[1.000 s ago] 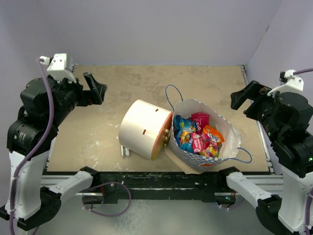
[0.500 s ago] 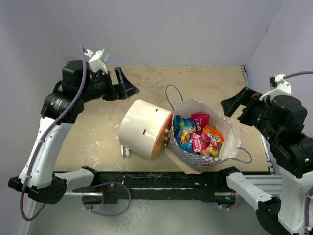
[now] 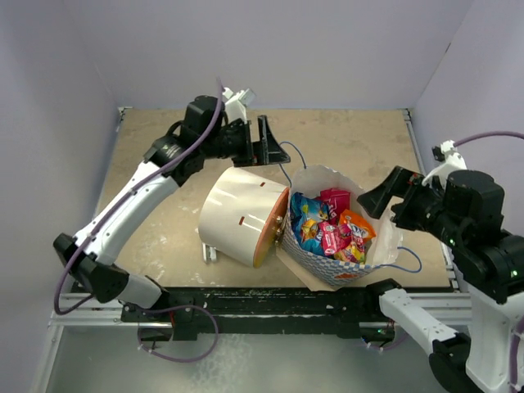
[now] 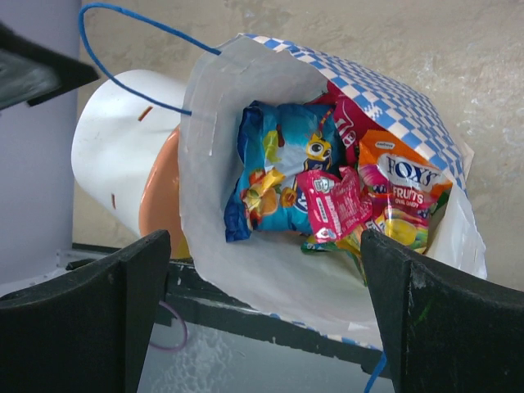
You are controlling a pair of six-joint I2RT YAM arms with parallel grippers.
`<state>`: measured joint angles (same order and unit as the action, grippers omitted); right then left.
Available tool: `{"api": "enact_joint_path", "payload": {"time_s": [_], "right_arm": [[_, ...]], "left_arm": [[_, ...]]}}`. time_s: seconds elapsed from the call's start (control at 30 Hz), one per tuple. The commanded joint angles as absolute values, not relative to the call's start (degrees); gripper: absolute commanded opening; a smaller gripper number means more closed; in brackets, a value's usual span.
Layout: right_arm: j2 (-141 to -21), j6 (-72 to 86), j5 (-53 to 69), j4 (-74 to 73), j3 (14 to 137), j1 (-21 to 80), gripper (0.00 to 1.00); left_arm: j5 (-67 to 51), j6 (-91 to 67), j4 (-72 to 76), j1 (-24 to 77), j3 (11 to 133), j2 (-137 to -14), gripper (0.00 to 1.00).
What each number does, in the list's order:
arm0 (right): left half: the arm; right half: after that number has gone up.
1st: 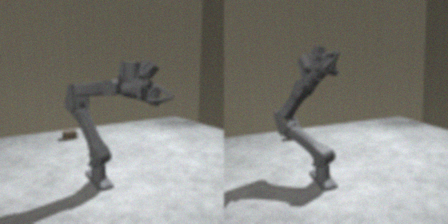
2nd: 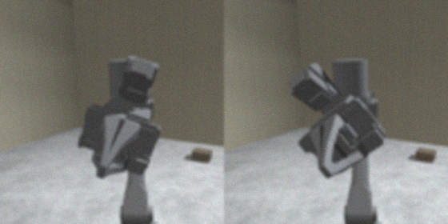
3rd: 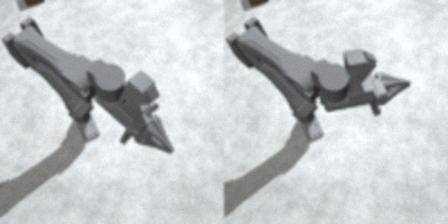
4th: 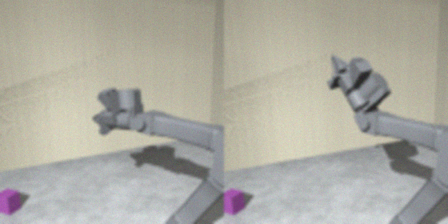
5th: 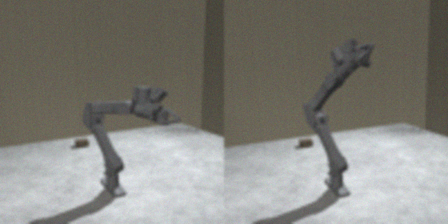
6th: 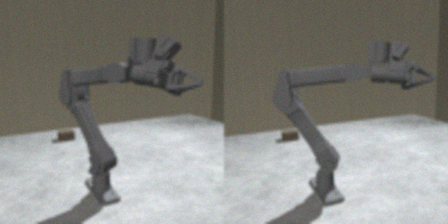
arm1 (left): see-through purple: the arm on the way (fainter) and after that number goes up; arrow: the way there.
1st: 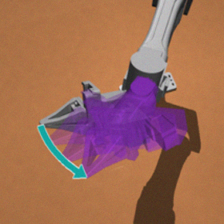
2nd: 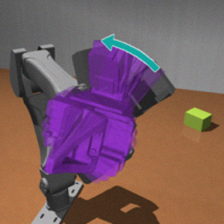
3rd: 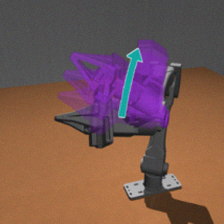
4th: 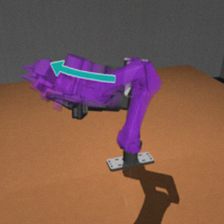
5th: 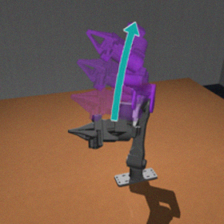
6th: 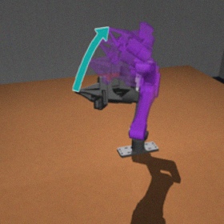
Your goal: Take the snacks out of the paper bag
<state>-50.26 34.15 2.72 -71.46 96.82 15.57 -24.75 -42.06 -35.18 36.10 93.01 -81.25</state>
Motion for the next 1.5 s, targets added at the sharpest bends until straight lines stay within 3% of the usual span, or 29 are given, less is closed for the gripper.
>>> {"api": "enact_joint_path", "payload": {"time_s": [0.0,0.17,0.3,0.4,0.57,1.0,1.2,1.47], "right_arm": [[-46.05,37.19,0.92,-73.40,96.45,15.38,1.00],[-41.31,40.66,-5.82,-74.78,96.36,15.37,0.99],[-37.28,45.23,-6.53,-74.40,94.00,15.38,0.99],[-35.29,46.39,-6.69,-74.02,91.58,15.34,1.00],[-35.63,45.22,-8.14,-73.23,89.33,15.38,1.00],[-39.74,42.65,-12.56,-71.85,94.28,15.38,1.00],[-41.06,39.78,-14.74,-71.62,96.18,15.38,1.00],[-44.06,35.45,-13.59,-67.50,95.36,15.38,1.00]], "left_arm": [[-25.15,-42.43,-30.79,37.55,98.14,-86.36,0.90],[-24.37,-41.85,-31.37,38.33,101.65,-92.04,0.74],[-25.67,-43.33,-28.75,39.01,102.51,-95.06,0.50],[-26.47,-44.46,-27.89,39.56,104.91,-97.43,0.23],[-24.94,-44.48,-26.33,39.65,109.35,-100.62,0.00],[-25.01,-43.72,-24.29,38.49,128.75,-113.08,0.00],[-24.63,-44.49,-22.85,36.11,122.89,-109.87,0.00],[-23.23,-46.90,-23.06,35.87,103.25,-94.23,0.00]]}}
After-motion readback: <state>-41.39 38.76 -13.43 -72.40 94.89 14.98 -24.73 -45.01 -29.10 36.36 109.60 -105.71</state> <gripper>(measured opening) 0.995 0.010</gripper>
